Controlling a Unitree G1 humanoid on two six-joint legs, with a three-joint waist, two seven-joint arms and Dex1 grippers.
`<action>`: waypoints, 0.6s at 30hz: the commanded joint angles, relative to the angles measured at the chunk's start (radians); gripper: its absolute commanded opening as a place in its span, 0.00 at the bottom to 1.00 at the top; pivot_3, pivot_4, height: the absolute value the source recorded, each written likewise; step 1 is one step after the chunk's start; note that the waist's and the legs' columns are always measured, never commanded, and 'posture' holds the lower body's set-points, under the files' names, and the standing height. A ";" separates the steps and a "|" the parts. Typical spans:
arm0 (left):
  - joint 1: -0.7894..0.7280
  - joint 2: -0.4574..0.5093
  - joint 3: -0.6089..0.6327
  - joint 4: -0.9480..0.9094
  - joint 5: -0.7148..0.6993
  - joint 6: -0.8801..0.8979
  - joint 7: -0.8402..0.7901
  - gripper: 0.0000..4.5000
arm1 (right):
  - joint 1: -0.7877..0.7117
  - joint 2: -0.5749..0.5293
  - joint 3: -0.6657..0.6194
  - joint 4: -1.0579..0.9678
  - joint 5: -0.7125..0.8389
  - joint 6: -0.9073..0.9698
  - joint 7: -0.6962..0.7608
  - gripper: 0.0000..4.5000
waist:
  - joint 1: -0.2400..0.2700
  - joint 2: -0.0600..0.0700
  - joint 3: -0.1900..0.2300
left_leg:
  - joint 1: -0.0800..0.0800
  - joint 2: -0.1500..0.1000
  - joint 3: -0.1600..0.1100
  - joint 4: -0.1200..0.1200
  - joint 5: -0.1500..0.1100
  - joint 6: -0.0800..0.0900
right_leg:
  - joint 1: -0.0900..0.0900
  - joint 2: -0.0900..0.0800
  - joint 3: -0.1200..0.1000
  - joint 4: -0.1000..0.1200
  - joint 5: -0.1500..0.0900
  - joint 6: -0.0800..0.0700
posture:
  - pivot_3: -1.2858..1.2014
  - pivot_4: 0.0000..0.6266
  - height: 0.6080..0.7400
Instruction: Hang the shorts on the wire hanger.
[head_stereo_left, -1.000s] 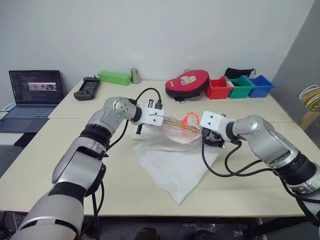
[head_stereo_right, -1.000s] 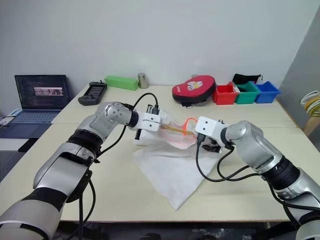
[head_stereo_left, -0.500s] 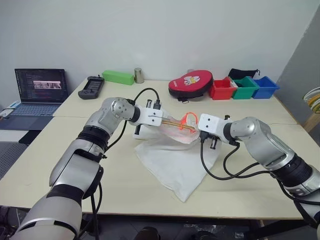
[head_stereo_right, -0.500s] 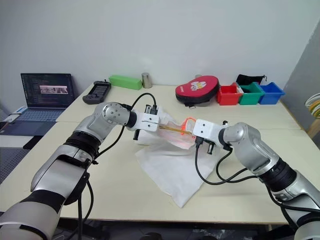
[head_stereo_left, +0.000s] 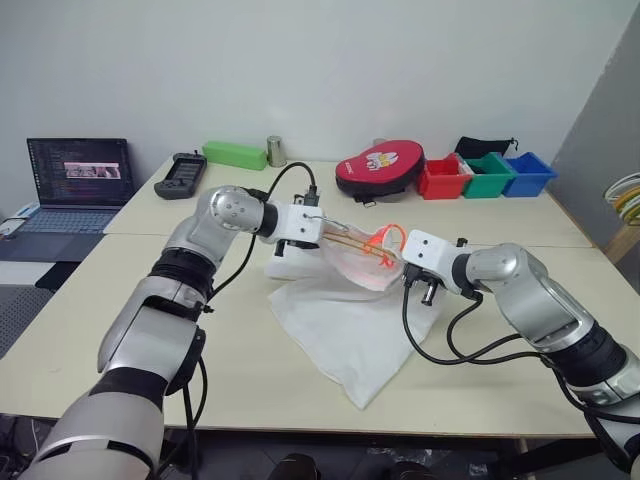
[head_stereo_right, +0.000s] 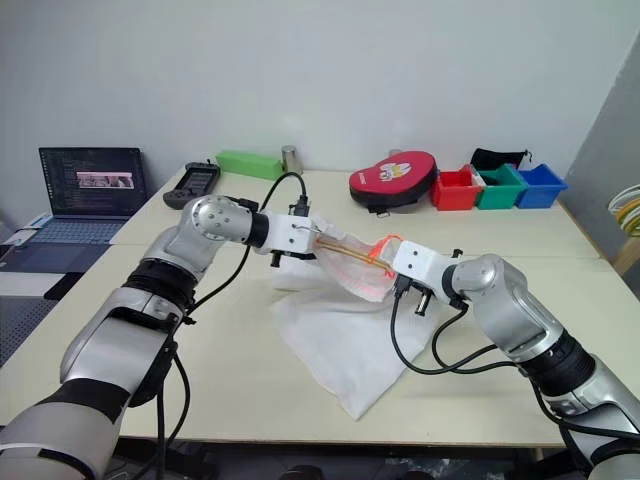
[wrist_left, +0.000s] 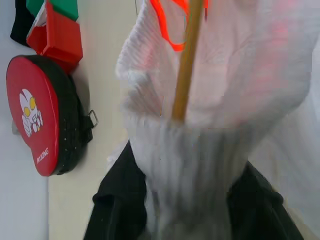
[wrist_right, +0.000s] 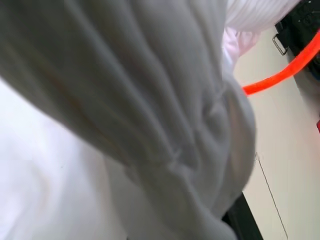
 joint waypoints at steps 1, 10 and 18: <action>-0.018 0.041 0.049 -0.007 -0.065 -0.028 -0.061 0.54 | 0.015 0.008 -0.101 -0.068 0.032 0.025 -0.018 0.00 | 0.001 0.000 0.000 | 0.000 0.000 0.000 0.000 0.000 0.000 | 0.000 0.000 0.000 0.000 0.000 0.000 | 0.61 0.00 1.00; -0.010 0.064 0.085 -0.025 -0.120 -0.072 -0.072 0.95 | 0.060 0.002 -0.155 -0.115 0.076 0.058 -0.017 0.00 | 0.001 0.000 0.000 | 0.000 0.000 0.000 0.000 0.000 0.000 | 0.001 0.000 0.000 0.000 0.000 0.000 | 0.61 0.00 1.00; -0.006 0.064 0.242 -0.234 -0.401 0.262 -0.186 0.99 | 0.157 0.039 -0.246 -0.133 0.115 0.125 -0.080 0.00 | -0.002 0.000 0.000 | 0.000 0.000 0.000 0.001 0.000 0.000 | 0.001 0.000 0.000 0.000 0.000 0.000 | 0.60 0.00 1.00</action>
